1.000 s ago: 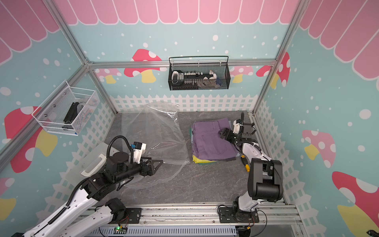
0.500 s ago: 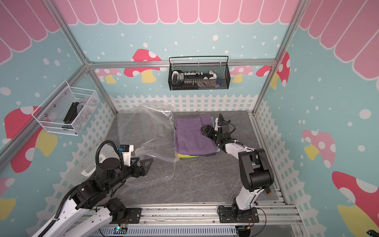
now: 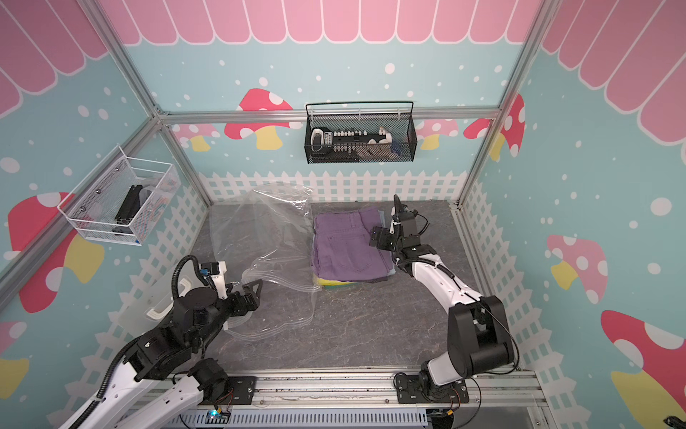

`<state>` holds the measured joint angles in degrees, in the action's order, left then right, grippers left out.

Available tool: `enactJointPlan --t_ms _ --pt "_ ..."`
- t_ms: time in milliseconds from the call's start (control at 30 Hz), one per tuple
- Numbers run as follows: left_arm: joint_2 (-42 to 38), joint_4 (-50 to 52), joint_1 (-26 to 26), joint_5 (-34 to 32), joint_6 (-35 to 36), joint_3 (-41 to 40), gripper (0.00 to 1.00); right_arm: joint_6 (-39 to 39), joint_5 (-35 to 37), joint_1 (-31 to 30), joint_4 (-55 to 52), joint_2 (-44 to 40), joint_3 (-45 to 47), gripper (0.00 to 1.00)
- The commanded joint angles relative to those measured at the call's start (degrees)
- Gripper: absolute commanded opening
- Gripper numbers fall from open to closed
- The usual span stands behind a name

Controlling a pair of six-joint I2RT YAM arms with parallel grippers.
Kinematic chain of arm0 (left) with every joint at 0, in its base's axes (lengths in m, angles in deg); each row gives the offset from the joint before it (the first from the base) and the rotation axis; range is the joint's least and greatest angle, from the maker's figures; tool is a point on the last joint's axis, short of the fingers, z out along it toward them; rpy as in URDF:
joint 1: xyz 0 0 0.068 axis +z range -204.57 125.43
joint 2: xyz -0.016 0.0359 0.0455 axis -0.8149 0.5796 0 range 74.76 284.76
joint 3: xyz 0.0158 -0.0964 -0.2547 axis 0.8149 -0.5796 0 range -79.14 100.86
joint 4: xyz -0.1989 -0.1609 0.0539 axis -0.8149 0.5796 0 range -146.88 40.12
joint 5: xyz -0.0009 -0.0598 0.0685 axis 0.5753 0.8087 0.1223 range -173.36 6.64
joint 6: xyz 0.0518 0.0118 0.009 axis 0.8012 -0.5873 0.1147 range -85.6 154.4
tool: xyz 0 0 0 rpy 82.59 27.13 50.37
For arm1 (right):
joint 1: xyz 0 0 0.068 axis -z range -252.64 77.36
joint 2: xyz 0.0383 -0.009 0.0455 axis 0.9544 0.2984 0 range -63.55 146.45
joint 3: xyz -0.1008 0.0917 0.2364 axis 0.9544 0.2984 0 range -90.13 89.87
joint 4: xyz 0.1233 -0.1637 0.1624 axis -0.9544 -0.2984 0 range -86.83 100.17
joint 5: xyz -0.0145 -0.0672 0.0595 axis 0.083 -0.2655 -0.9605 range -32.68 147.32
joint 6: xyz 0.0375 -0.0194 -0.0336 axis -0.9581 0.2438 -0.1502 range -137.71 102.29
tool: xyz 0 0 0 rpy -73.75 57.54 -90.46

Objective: Take the trousers out of the vacuum bag
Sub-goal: Move the trousers to the center of the board, then reset both arms

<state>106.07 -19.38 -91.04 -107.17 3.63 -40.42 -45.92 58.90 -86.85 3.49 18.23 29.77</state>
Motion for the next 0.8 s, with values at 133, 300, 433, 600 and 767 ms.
enactJointPlan --t_ms 133,300,433,600,767 --pt "5.1 -8.5 0.4 -15.2 5.1 -3.1 0.99 11.8 7.2 4.5 -4.7 -11.4 4.9 0.99" --pt "6.9 -14.6 2.9 -20.8 10.0 -7.6 0.99 14.1 12.2 7.2 -0.6 -16.5 14.7 0.99" --pt "6.5 -22.7 6.0 -22.3 16.6 -12.0 0.99 13.9 15.0 9.7 6.6 -19.5 23.2 0.99" --pt "4.7 -35.8 12.7 -11.9 23.1 -19.7 0.99 18.0 19.2 9.8 13.4 -15.8 28.4 0.99" --pt "6.1 -42.8 19.1 -7.7 23.5 -24.0 0.99 16.8 16.8 12.1 20.2 -13.5 30.6 0.99"
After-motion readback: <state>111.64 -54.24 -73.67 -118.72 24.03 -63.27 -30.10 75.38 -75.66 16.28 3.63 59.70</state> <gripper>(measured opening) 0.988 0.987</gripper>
